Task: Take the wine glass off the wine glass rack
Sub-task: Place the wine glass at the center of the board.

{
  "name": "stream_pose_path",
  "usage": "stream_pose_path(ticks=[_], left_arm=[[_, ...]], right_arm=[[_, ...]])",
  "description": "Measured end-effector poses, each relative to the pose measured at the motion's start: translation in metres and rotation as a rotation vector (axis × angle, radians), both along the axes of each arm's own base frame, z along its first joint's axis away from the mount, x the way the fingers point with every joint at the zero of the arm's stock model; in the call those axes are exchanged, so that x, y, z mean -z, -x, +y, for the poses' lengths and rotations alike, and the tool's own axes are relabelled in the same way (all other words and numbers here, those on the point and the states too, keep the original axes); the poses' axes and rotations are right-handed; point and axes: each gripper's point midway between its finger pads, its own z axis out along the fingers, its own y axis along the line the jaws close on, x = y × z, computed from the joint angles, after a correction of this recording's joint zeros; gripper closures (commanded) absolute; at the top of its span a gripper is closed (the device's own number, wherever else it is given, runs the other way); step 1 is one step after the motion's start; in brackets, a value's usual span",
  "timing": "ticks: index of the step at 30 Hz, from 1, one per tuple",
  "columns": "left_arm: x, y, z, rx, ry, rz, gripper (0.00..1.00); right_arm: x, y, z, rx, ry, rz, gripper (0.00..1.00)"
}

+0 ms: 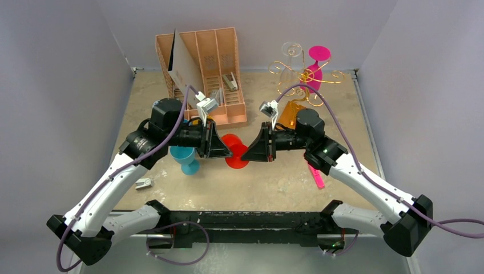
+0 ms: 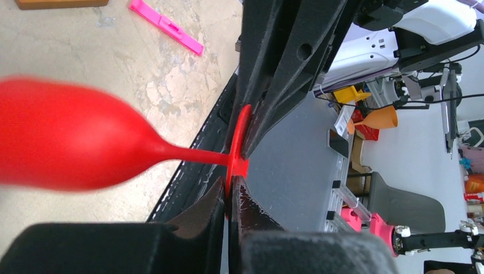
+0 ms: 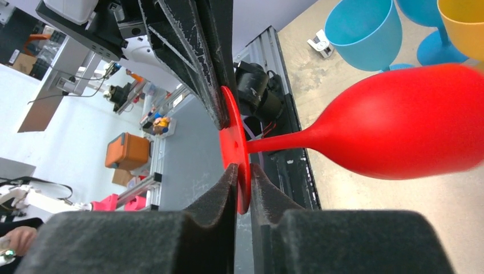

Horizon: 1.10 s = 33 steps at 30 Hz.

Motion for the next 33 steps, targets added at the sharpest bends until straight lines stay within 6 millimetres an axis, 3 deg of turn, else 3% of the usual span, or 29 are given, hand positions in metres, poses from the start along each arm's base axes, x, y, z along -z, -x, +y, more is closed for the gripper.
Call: stream_pose_path(ticks=[2, 5, 13, 17, 20, 29, 33], left_arm=[[-0.001, 0.001, 0.0, 0.005, 0.003, 0.0, 1.0], [-0.004, 0.001, -0.002, 0.014, 0.016, -0.014, 1.0], [-0.008, 0.004, -0.005, 0.027, 0.04, -0.05, 1.0], [-0.01, 0.003, -0.005, 0.024, 0.044, -0.06, 1.0], [-0.009, 0.003, -0.006, 0.02, 0.041, -0.065, 1.0], [-0.011, 0.001, -0.004, -0.003, 0.037, -0.083, 1.0], [-0.011, 0.001, -0.004, -0.003, 0.037, -0.087, 0.98]], right_arm=[[0.002, 0.0, 0.001, -0.004, 0.003, 0.017, 0.7], [0.002, -0.001, 0.004, -0.011, 0.001, 0.034, 0.65], [-0.001, 0.005, 0.007, -0.052, -0.015, 0.085, 0.75], [-0.002, 0.007, 0.007, -0.07, -0.018, 0.112, 0.66], [0.0, 0.007, 0.008, -0.074, -0.009, 0.135, 0.65], [-0.003, 0.008, 0.009, -0.081, -0.005, 0.155, 0.99], [-0.004, 0.009, 0.01, -0.083, -0.008, 0.152, 1.0]])
